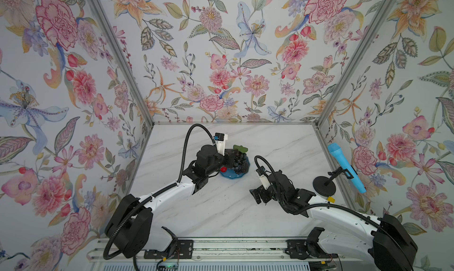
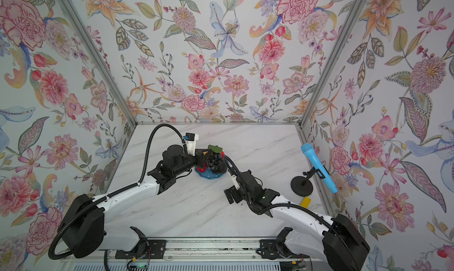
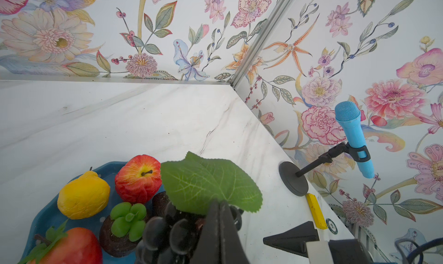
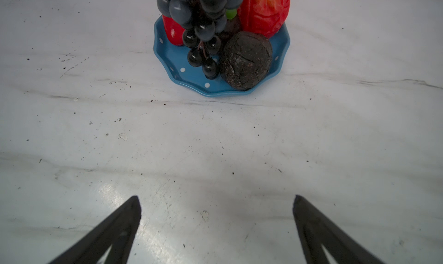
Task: Arrange fruit in a fruit bowl
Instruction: Place the fruits in the fruit bowl.
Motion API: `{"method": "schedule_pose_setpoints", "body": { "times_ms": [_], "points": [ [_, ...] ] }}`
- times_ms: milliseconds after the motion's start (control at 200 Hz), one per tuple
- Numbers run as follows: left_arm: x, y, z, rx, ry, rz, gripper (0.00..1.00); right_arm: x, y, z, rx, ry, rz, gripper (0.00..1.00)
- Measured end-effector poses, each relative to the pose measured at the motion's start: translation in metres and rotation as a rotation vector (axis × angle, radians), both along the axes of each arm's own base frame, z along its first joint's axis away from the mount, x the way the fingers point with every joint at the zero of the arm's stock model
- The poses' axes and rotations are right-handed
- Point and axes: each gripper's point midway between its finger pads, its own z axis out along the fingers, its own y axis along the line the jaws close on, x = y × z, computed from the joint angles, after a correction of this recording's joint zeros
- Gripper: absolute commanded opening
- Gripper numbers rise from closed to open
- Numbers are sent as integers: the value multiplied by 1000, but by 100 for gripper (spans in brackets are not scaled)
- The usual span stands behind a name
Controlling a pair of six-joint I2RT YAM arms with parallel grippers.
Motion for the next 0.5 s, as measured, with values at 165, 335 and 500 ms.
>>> {"method": "schedule_pose_setpoints", "body": {
  "times_ms": [165, 335, 500],
  "points": [
    [4, -3, -8, 10, 13, 1, 0, 1, 0, 0, 2, -1, -3, 100],
    [6, -2, -15, 20, 22, 11, 0, 1, 0, 0, 5, -1, -4, 100],
    [5, 4, -31, 50, 39, 32, 0, 0, -1, -3, 3, 4, -4, 100]
  ]
}}
